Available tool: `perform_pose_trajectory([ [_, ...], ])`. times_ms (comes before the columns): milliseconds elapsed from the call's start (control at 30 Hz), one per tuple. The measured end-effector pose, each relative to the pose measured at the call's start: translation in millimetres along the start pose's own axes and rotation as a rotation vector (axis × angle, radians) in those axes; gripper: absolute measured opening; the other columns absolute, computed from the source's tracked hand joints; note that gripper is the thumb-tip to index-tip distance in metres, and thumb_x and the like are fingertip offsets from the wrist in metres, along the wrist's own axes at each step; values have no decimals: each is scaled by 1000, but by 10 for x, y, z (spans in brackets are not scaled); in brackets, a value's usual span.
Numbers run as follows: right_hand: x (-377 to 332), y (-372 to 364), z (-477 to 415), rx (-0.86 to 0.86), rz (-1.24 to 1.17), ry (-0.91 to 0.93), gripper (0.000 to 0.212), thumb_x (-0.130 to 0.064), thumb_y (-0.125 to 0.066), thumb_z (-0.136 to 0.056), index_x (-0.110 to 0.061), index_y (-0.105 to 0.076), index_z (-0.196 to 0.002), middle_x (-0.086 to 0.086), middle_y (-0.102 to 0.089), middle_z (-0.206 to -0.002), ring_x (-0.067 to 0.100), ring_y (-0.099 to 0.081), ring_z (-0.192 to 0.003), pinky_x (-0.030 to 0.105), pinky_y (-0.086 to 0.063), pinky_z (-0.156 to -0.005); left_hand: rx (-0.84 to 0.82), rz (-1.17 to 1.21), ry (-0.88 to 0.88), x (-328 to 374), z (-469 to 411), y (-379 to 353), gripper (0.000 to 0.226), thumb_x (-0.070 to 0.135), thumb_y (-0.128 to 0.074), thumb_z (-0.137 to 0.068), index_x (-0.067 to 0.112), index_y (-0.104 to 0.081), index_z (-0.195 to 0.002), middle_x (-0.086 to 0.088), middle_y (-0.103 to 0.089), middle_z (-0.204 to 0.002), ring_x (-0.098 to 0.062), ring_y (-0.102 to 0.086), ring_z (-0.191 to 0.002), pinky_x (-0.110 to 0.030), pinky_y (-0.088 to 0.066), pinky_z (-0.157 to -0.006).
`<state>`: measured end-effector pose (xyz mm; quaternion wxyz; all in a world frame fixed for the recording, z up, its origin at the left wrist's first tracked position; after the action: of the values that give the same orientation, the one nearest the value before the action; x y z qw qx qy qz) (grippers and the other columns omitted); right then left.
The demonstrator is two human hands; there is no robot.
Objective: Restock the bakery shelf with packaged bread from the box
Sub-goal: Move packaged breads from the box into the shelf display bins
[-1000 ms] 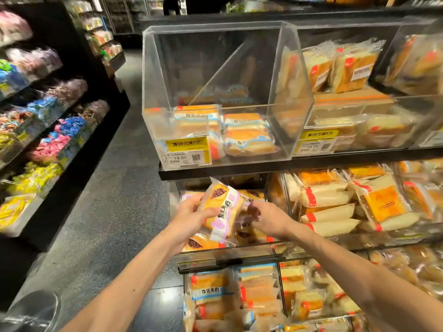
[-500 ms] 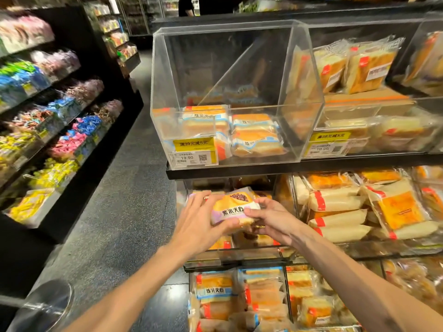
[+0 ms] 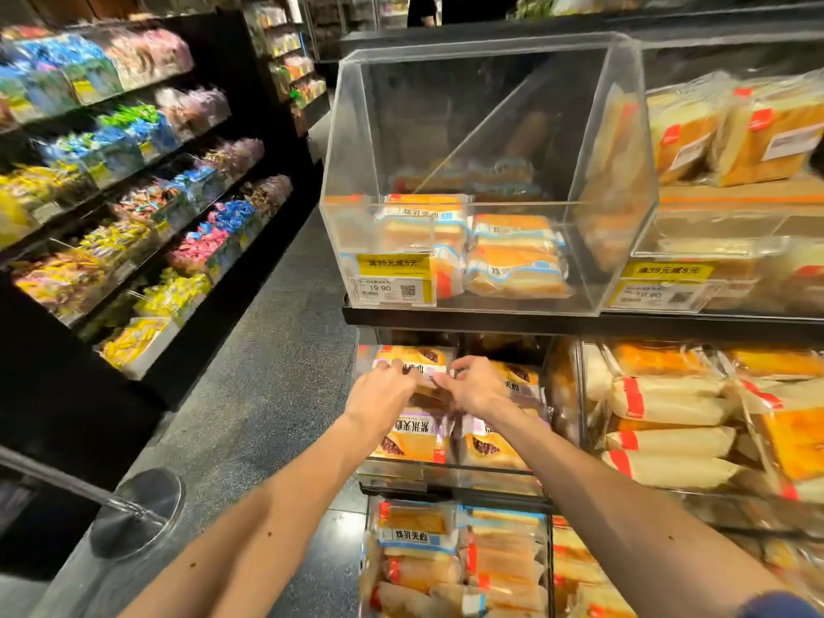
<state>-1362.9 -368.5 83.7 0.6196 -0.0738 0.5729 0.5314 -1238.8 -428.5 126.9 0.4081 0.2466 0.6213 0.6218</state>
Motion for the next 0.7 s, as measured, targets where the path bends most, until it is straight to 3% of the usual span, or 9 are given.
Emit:
perform_pose_trajectory([
  [200, 43, 1, -81, -19, 41, 60, 62, -47, -72, -85, -12, -48, -130, 3, -71, -97, 21, -68, -91, 37, -55, -84, -20, 27, 69, -24, -88, -44, 51, -7, -54, -91, 10, -45, -138, -13, -57, -127, -31, -53, -122, -43, -51, -93],
  [367, -137, 299, 309, 18, 331, 249, 36, -43, -64, -91, -20, -60, -118, -1, -65, -109, 18, -59, -104, 29, -45, -80, 47, 133, 89, -36, 47, 57, 38, 7, -49, -97, 12, -47, -135, -13, -59, -126, -30, -54, -119, -43, -51, -94],
  [467, -314, 367, 612, -12, 464, 441, 33, -44, -64, -89, -22, -63, -113, 0, -67, -105, 21, -60, -105, 32, -46, -84, 154, 252, 123, -117, 361, 382, 31, 21, -47, -101, 14, -53, -131, -11, -60, -126, -30, -56, -117, -41, -48, -97],
  [600, -658, 134, 1180, -90, 618, 781, 42, -47, -63, -89, -20, -59, -122, 3, -64, -115, 26, -56, -112, 38, -44, -91, 227, 324, 198, -384, 1099, 624, 22, 35, -48, -99, 22, -60, -113, -1, -64, -107, -24, -61, -101, -34, -48, -82],
  [700, -882, -364, 1735, -242, 630, 1000, 44, -47, -61, -89, -18, -58, -122, 6, -62, -112, 29, -56, -110, 39, -45, -91, 282, 357, 294, -640, 1909, 605, 16, 38, -59, -93, 24, -63, -97, 3, -65, -92, -24, -65, -88, -38, -55, -73],
])
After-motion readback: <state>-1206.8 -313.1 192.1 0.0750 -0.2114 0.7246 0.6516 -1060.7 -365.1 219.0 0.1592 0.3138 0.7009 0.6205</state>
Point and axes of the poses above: each hand's wrist, its own z-axis away from the middle knuckle, its own y-axis out of the back of the hand, x = y × z, the point moved 8 cm from there along -z, towards the middle knuckle
